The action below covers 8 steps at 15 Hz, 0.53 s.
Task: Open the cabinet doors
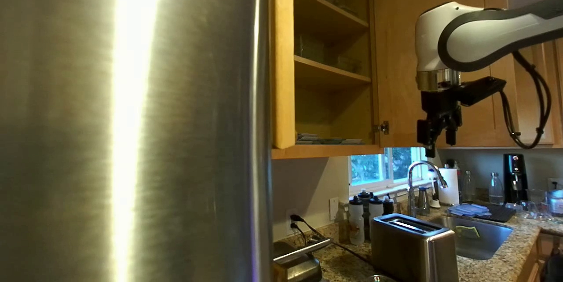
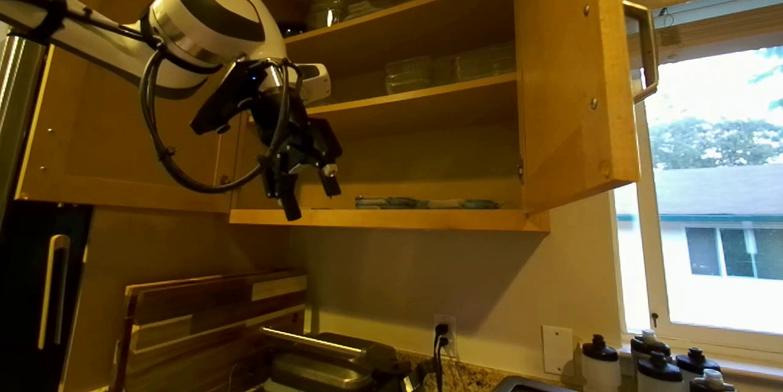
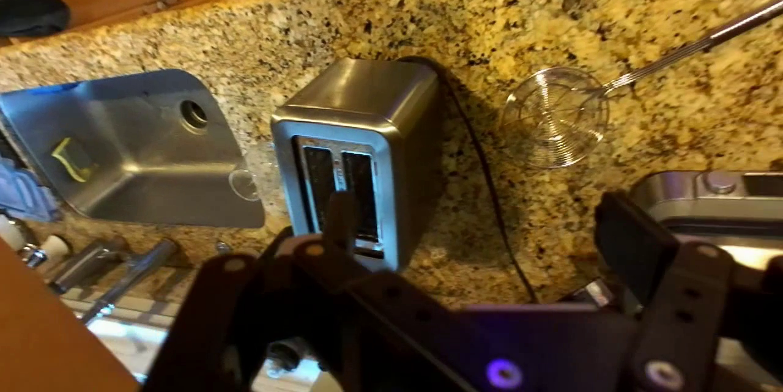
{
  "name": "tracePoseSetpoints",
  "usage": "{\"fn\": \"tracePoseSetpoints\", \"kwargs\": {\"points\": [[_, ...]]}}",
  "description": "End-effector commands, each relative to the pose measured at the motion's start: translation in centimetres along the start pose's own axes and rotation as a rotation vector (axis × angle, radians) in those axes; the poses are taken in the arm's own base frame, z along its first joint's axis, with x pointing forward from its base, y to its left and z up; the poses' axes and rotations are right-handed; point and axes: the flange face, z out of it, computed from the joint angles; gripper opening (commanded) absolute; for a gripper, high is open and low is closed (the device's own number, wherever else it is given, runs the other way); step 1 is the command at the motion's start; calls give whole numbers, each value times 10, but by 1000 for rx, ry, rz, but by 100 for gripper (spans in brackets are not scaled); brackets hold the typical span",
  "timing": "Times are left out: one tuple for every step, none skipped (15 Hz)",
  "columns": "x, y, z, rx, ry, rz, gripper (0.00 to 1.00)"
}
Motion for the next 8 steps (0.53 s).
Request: {"fn": "tracePoseSetpoints", "kwargs": {"points": [[-1,-5,-1,18,-2,-32,100],[-3,-8,-1,25,-2,-53,100],[-4,-10,-1,25,-2,-62,100],[-4,-11,-1,25,-1,-66,100],[-5,-11,-1,25,-1,-68,100],[-5,-11,-1,25,-2,-69,100],[-5,-11,-1,25,-2,-69,100],[-5,-11,-1,25,-2,-70,100]]}}
